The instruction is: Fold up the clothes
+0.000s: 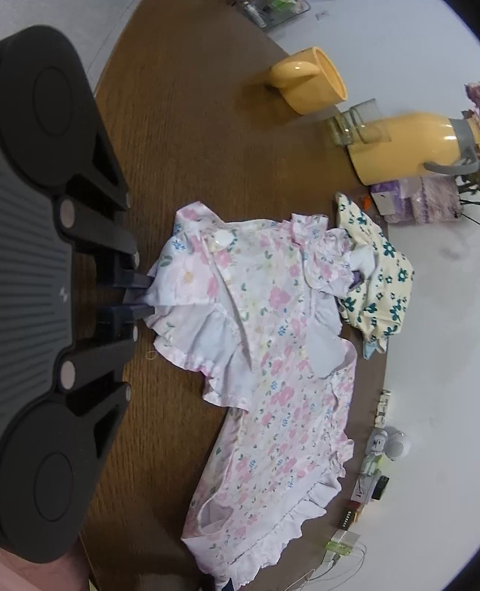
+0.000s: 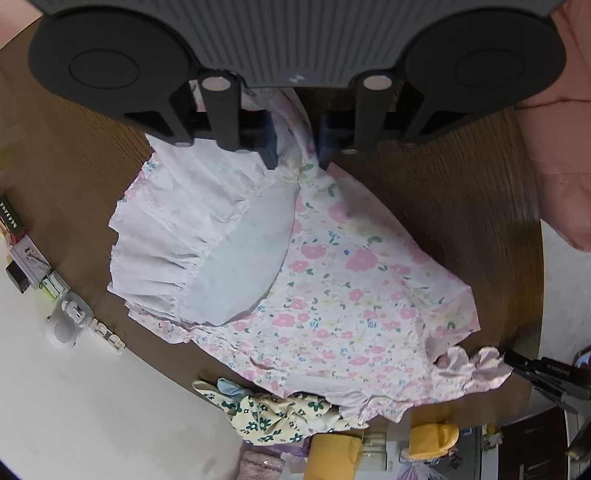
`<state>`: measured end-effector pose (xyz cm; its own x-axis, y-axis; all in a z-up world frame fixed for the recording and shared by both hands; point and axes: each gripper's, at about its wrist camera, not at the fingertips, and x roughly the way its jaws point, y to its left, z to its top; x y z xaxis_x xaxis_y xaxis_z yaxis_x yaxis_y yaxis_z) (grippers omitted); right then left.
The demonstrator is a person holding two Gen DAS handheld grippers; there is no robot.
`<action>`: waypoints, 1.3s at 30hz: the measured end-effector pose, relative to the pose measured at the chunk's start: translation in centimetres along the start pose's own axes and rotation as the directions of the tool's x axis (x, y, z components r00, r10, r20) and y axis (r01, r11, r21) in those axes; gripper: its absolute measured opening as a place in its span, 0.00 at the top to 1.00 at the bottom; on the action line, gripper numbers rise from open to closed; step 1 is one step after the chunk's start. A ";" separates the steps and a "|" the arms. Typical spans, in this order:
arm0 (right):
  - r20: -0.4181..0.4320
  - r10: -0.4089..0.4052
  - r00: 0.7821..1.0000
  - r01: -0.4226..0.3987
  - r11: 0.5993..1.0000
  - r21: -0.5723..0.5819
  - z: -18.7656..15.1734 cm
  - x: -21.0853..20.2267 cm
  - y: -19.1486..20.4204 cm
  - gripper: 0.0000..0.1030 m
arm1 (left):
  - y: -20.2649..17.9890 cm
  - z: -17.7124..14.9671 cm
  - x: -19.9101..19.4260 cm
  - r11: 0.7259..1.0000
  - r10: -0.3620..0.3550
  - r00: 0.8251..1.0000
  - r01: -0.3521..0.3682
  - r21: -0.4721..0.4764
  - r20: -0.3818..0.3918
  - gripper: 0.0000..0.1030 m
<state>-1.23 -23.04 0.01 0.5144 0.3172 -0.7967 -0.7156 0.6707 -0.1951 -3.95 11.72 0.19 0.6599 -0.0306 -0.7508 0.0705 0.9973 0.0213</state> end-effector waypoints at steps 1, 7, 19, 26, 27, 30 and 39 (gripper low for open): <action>0.004 0.001 1.000 -0.001 1.000 0.003 0.1 -0.1 -0.1 0.85 | 0.0 0.0 -0.1 1.000 -0.001 1.000 0.001 -0.004 0.006 0.96; 0.012 -0.008 1.000 0.008 1.000 0.000 0.4 -0.3 -0.3 0.88 | 0.1 0.2 -0.1 1.000 0.004 1.000 -0.004 -0.022 0.016 0.99; 0.060 -0.131 0.990 0.140 0.969 -0.204 7.7 -0.2 -2.0 0.94 | 2.6 7.2 -0.6 0.999 0.025 0.991 -0.020 -0.042 0.130 1.00; -0.038 -0.143 0.989 0.129 0.958 -0.258 12.3 6.9 -5.6 0.94 | 4.1 12.4 5.2 0.995 0.038 0.996 -0.031 -0.090 0.076 1.00; -0.048 -0.137 0.989 0.120 0.959 -0.258 12.4 7.6 -5.9 0.94 | 4.2 12.6 6.1 0.995 0.040 0.997 -0.034 -0.096 0.059 1.00; -0.072 -0.124 0.990 0.101 0.961 -0.257 12.4 9.1 -6.4 0.94 | 4.5 12.7 8.1 0.992 0.052 0.999 -0.049 -0.116 0.018 1.00; -0.085 -0.079 0.993 0.060 0.977 -0.204 12.1 11.0 -7.6 0.89 | 4.6 12.2 9.2 0.988 0.105 0.994 -0.108 -0.113 -0.028 0.91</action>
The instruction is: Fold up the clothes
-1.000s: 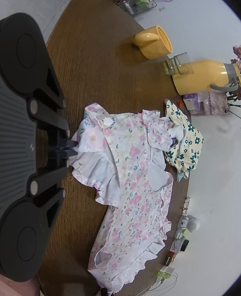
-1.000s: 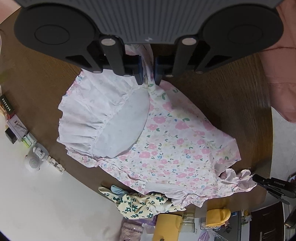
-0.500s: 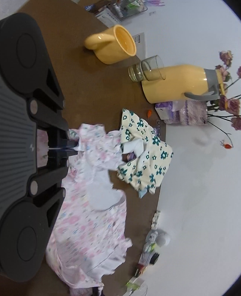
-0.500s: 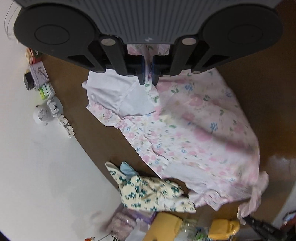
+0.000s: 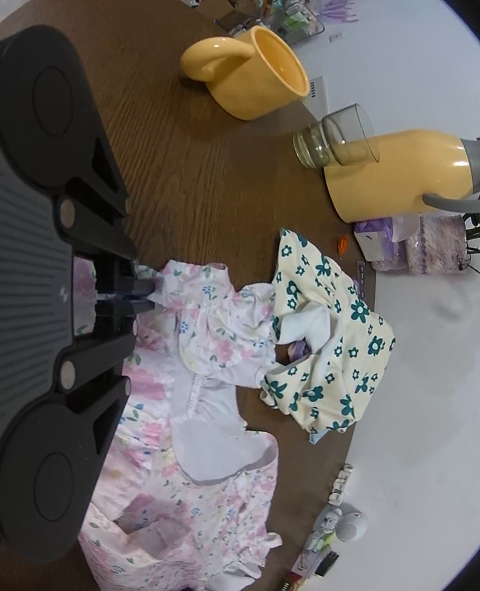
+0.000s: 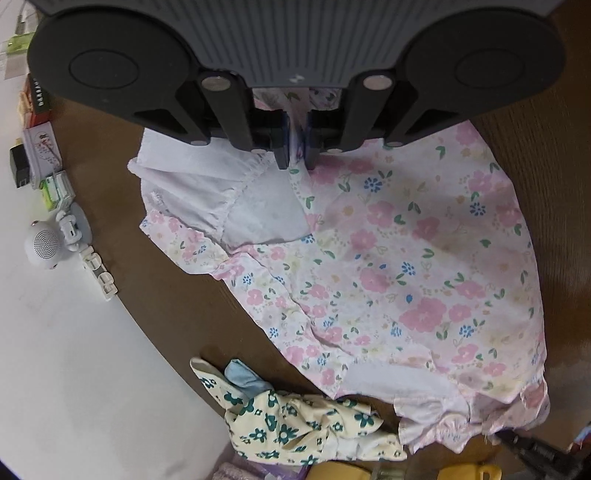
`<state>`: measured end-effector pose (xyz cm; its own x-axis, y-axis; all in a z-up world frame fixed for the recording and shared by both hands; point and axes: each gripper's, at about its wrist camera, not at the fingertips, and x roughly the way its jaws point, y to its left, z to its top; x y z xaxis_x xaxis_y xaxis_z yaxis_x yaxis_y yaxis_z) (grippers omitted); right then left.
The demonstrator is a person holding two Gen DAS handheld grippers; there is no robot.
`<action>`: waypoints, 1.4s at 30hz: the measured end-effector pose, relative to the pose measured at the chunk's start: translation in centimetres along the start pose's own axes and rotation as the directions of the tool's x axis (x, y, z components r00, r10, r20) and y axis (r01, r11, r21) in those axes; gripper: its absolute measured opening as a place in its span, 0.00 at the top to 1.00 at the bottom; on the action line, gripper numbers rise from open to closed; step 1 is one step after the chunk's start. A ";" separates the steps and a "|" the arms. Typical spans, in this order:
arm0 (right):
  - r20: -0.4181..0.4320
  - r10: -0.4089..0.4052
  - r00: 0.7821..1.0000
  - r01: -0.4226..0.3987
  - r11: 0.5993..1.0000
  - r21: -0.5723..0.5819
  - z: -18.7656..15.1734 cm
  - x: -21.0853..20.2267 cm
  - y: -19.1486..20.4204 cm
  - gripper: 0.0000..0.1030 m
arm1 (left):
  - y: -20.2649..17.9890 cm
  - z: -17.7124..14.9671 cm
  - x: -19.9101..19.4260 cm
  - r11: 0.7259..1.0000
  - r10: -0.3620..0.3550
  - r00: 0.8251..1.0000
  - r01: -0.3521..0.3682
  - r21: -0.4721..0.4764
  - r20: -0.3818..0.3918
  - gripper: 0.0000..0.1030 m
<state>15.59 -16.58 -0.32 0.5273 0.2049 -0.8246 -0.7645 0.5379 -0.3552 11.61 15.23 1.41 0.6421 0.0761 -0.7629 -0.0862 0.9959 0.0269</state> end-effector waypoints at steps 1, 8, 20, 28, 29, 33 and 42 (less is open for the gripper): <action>0.013 0.013 1.000 -0.013 1.000 0.021 -0.1 -0.3 -0.2 0.83 | -0.1 -0.1 -0.4 1.000 0.003 1.000 -0.003 -0.001 0.002 0.87; 0.183 0.058 0.981 -0.124 0.920 0.371 -4.1 -6.2 -5.8 0.52 | -2.3 0.1 -6.5 0.978 -0.207 0.962 0.203 0.045 0.178 0.37; 0.205 0.115 0.972 -0.217 0.779 0.588 -9.2 -3.7 -8.6 0.38 | -11.8 1.3 0.5 0.896 -0.428 0.900 0.435 0.092 -0.084 0.41; 0.203 0.095 0.975 -0.197 0.793 0.576 -7.2 -2.4 -10.5 0.96 | -13.5 0.7 2.0 0.908 -0.389 0.919 0.393 0.145 -0.061 0.99; 0.200 0.084 0.976 -0.186 0.799 0.572 -6.8 -2.1 -10.7 0.96 | -13.6 0.6 2.0 0.912 -0.377 0.925 0.381 0.155 -0.053 0.99; 0.139 0.076 0.987 -0.142 0.820 0.554 -5.6 0.5 -10.5 0.96 | -14.1 0.1 2.6 0.928 -0.324 0.946 0.324 0.184 -0.031 0.99; 0.151 0.047 0.987 -0.132 0.772 0.622 -6.5 0.9 -10.6 0.69 | -14.2 -0.8 1.5 0.947 -0.274 0.961 0.262 0.188 0.043 0.95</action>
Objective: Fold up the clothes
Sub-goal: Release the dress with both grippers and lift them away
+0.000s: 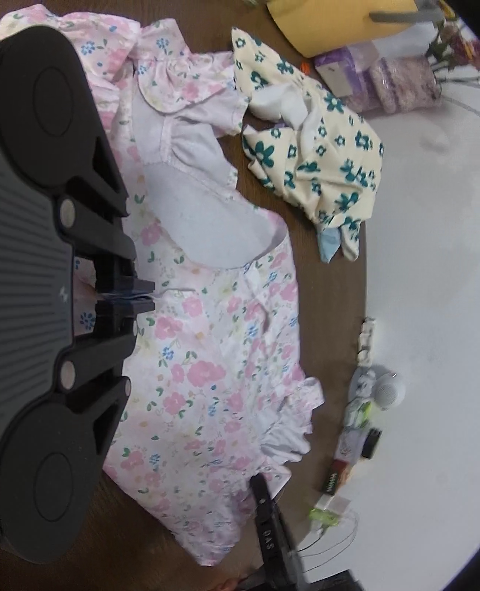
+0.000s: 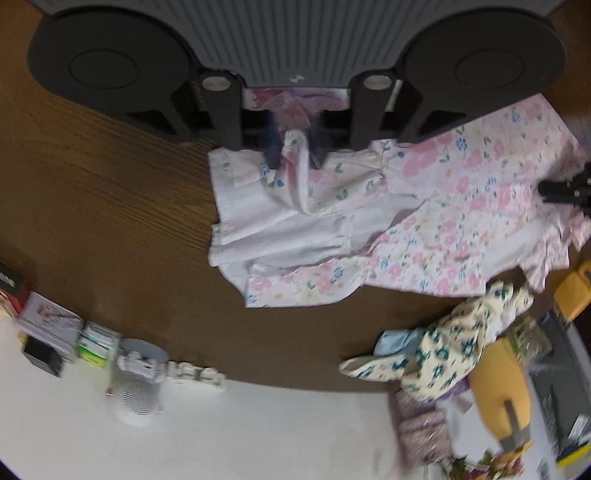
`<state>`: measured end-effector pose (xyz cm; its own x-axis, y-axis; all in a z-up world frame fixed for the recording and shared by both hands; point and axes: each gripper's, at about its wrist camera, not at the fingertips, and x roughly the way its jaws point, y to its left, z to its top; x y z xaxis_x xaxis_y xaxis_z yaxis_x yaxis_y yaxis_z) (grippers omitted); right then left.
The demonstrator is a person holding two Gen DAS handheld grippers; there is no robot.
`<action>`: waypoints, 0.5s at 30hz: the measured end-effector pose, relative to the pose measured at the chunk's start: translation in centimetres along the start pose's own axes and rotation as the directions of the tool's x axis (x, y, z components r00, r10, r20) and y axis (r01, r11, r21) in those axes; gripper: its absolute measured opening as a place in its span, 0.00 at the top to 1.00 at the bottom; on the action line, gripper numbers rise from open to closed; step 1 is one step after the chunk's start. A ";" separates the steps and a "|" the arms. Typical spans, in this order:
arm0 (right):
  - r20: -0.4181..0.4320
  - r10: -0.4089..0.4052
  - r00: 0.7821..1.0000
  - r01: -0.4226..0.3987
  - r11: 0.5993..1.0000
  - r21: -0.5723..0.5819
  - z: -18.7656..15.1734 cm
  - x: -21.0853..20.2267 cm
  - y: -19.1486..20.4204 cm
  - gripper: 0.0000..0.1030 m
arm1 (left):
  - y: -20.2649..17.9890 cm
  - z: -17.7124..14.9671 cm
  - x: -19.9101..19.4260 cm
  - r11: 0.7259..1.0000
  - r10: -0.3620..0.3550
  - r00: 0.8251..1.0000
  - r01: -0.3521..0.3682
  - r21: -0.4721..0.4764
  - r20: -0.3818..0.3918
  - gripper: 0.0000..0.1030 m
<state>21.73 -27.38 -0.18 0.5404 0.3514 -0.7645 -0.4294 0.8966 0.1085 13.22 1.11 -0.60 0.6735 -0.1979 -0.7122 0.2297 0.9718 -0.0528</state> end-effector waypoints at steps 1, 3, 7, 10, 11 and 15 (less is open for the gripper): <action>0.025 -0.012 1.000 0.012 1.000 0.001 0.0 -1.0 0.2 0.62 | 0.0 0.1 -0.7 1.000 0.002 1.000 -0.002 -0.002 0.021 0.93; 0.076 -0.035 0.996 0.034 0.999 0.005 -0.1 -2.9 0.7 0.61 | -0.3 0.2 -2.0 1.000 0.001 0.998 -0.001 0.002 0.061 0.88; 0.149 0.056 0.987 -0.038 0.992 -0.120 -1.1 -6.0 5.5 0.61 | -1.8 0.1 -3.8 0.997 -0.060 0.993 0.055 0.049 0.103 0.88; 0.103 0.187 0.977 -0.158 0.958 -0.239 -2.7 -5.3 10.4 0.63 | -3.2 -0.6 -3.1 0.991 -0.113 0.992 0.109 0.080 0.048 0.95; 0.074 0.214 0.974 -0.186 0.944 -0.273 -3.4 -4.5 12.1 0.64 | -3.5 -0.9 -2.7 0.991 -0.106 0.994 0.103 0.086 0.034 0.95; 0.016 0.218 0.976 -0.202 0.926 -0.320 -5.7 -1.6 14.1 0.70 | -3.1 -2.3 -1.5 0.996 -0.066 0.998 0.067 0.058 -0.008 0.95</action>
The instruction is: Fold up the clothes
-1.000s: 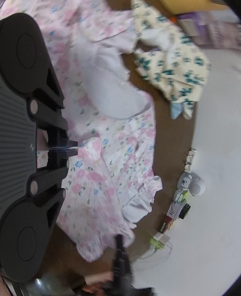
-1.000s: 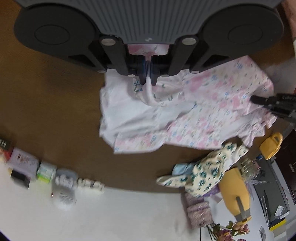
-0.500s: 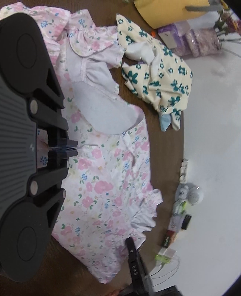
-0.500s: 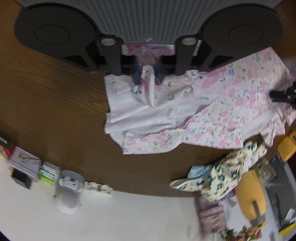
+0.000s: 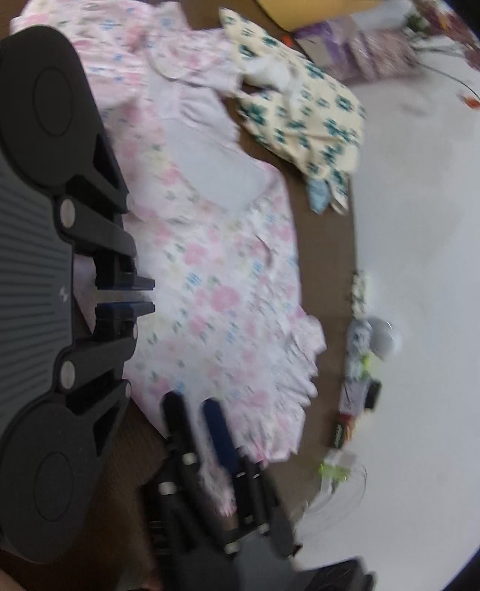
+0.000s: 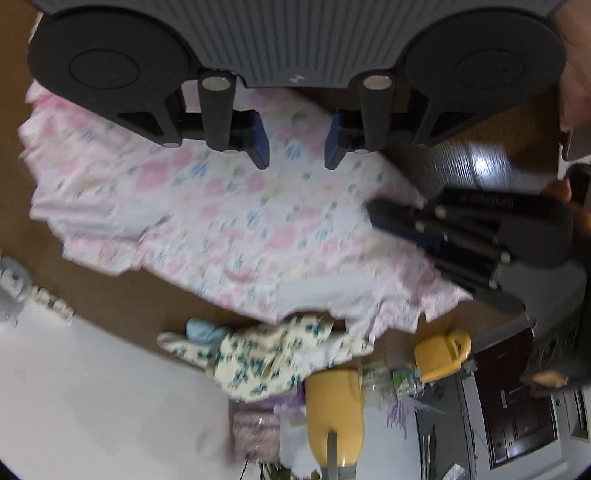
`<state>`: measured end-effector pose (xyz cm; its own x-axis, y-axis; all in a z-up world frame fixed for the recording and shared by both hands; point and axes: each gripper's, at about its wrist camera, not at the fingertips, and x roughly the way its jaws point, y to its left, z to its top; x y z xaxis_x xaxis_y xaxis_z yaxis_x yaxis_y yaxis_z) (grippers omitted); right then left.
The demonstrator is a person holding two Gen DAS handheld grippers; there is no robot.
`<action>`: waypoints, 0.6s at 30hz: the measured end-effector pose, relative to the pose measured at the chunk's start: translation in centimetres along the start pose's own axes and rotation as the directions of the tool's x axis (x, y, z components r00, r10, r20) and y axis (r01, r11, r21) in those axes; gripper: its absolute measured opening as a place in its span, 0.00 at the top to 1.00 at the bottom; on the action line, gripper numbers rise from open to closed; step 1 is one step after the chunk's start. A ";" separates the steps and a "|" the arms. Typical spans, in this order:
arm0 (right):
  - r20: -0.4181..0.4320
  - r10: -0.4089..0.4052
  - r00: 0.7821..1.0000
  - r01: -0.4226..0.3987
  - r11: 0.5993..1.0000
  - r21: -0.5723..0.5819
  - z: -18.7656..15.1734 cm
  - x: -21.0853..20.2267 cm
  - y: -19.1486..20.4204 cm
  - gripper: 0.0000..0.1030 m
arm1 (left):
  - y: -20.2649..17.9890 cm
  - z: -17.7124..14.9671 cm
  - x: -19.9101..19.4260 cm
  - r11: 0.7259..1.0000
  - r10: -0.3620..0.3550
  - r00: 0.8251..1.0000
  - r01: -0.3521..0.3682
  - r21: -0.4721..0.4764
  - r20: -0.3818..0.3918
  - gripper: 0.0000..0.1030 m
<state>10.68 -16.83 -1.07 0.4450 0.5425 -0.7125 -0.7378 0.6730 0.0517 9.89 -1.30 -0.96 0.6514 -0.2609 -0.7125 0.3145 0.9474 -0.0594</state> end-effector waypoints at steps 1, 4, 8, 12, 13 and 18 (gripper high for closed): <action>-0.007 -0.009 1.000 0.009 1.000 0.005 -0.5 0.4 -0.2 0.70 | 0.4 -0.3 0.1 1.000 0.005 1.000 -0.005 -0.014 -0.001 0.96; -0.005 -0.069 0.998 0.070 0.997 0.023 -1.9 -0.1 -1.6 0.69 | 1.5 -1.0 -0.2 0.999 0.017 1.000 -0.017 -0.047 0.009 0.97; -0.026 -0.177 0.984 0.179 0.982 0.069 -3.6 -2.2 -4.7 0.73 | 2.6 -1.7 -1.1 0.997 0.045 0.999 -0.044 -0.062 0.018 0.96; -0.043 -0.227 0.973 0.230 0.964 0.136 -5.2 -3.9 -7.0 0.62 | 4.3 -2.4 -2.0 0.991 0.074 0.997 -0.071 -0.111 0.025 0.96; -0.045 -0.247 0.968 0.251 0.958 0.137 -5.5 -4.0 -7.2 0.62 | 4.6 -2.5 -2.2 0.989 0.082 0.996 -0.079 -0.123 0.027 0.96; -0.028 -0.247 0.969 0.248 0.946 0.208 -6.3 -4.0 -8.1 0.62 | 5.8 -3.1 -3.0 0.983 0.108 0.994 -0.103 -0.155 0.030 0.96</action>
<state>11.70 -27.57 -3.06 0.5993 0.3450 -0.7223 -0.4823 0.8758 0.0181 7.63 5.59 -1.39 0.7018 -0.1621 -0.6936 0.1351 0.9864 -0.0937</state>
